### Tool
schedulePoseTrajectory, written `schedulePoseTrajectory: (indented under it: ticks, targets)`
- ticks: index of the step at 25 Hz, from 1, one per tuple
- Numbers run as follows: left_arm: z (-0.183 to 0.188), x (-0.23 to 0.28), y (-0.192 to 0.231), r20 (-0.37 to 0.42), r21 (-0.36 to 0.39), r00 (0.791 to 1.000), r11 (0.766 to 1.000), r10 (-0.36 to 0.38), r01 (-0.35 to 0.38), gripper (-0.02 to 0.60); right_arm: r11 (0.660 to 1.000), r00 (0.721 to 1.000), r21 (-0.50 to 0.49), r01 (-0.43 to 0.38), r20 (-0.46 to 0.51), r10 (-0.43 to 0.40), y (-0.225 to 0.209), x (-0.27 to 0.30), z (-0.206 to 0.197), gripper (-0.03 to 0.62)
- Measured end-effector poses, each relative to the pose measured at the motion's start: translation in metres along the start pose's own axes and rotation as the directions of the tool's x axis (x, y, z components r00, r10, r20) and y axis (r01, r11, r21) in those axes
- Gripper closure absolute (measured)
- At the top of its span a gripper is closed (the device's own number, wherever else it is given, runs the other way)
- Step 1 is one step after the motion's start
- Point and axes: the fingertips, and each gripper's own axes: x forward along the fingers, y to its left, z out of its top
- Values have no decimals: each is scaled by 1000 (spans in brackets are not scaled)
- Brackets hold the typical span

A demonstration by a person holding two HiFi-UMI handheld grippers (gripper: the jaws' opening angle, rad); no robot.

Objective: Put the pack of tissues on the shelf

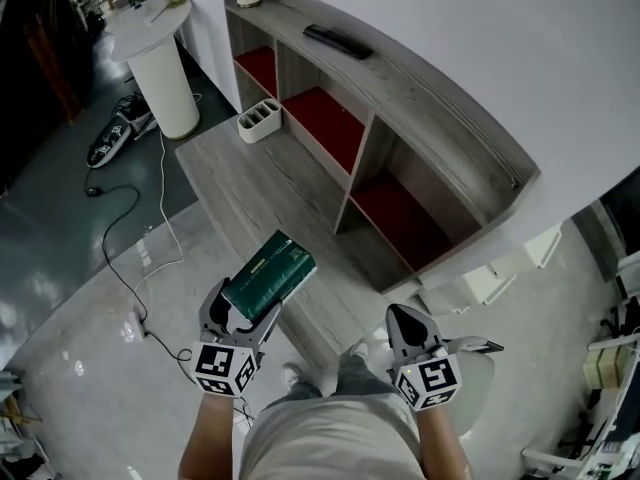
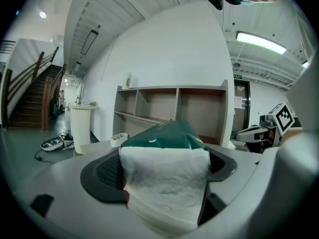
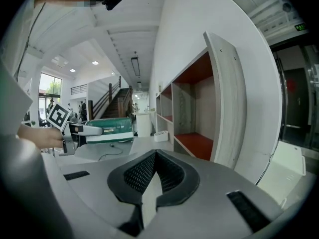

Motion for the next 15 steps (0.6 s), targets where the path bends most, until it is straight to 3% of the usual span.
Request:
schedulePoseTrajectory:
  ticks: [9, 15]
  targets:
    - [24, 92, -62, 1, 27, 993, 993, -115, 115, 120, 998, 998, 19, 56, 4, -56, -81, -4, 5, 566]
    - [32, 147, -106, -14, 56, 975, 973, -224, 224, 120, 988, 990, 59, 143, -4, -143, -124, -17, -4, 566]
